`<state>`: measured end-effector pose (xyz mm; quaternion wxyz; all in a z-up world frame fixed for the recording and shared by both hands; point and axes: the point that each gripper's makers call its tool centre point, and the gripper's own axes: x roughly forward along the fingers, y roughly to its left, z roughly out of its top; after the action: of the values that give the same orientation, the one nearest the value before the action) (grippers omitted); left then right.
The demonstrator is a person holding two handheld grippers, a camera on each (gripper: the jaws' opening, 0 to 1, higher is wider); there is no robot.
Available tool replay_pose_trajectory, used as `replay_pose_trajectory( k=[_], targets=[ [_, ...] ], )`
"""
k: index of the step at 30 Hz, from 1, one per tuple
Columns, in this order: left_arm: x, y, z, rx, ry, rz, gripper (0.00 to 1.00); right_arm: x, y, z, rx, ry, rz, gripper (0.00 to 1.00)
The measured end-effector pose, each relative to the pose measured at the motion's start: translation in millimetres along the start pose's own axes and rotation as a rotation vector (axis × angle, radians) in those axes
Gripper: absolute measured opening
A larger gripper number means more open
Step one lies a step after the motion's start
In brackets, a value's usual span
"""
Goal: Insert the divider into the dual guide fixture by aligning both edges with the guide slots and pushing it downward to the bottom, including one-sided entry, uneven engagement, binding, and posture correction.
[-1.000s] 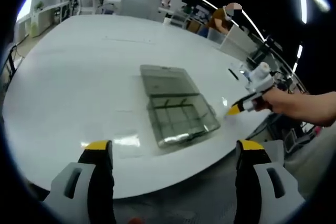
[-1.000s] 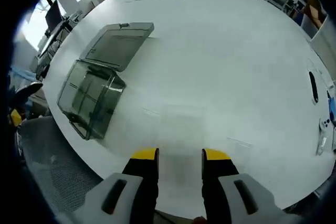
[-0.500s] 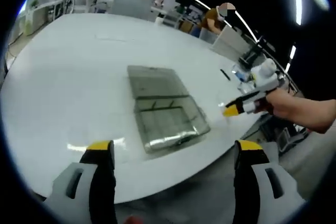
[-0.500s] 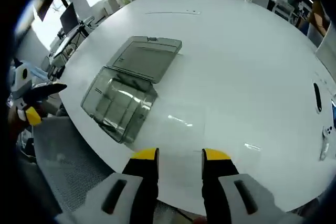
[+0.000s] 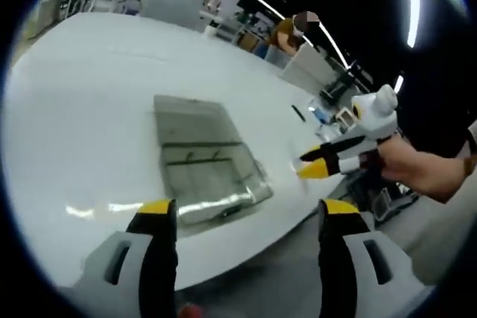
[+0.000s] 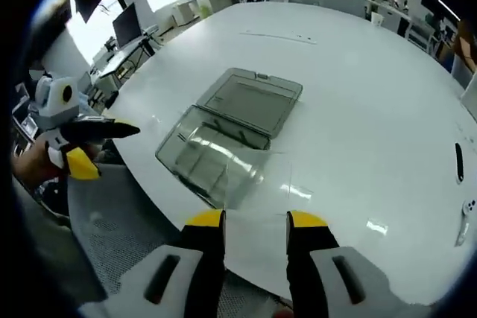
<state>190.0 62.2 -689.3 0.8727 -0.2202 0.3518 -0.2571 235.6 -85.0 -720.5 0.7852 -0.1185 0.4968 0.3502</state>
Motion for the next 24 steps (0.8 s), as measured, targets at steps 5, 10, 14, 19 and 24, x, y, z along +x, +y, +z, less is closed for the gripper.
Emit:
replay_pose_trajectory(
  k=[5, 10, 14, 19, 24],
  targets=[
    [9.5, -15.9, 3.7, -0.010, -0.013, -0.060, 0.62, -3.0, 19.2, 6.9, -0.033, -0.014, 0.034, 0.27],
    [16.0, -30.9, 12.2, -0.033, -0.049, -0.116, 0.56, -5.5, 36.8, 14.9, -0.061, -0.029, 0.064, 0.27],
    [17.8, -36.2, 14.1, -0.031, -0.053, -0.129, 0.50, -6.6, 47.4, 18.8, -0.078, -0.039, 0.083, 0.27],
    [18.8, -38.9, 19.7, -0.068, -0.075, -0.150, 0.46, -8.2, 60.8, 23.5, -0.094, -0.053, 0.108, 0.27],
    [18.7, -40.5, 24.0, -0.086, -0.089, -0.156, 0.42, -9.9, 67.8, 28.0, -0.103, -0.065, 0.121, 0.27]
  ],
)
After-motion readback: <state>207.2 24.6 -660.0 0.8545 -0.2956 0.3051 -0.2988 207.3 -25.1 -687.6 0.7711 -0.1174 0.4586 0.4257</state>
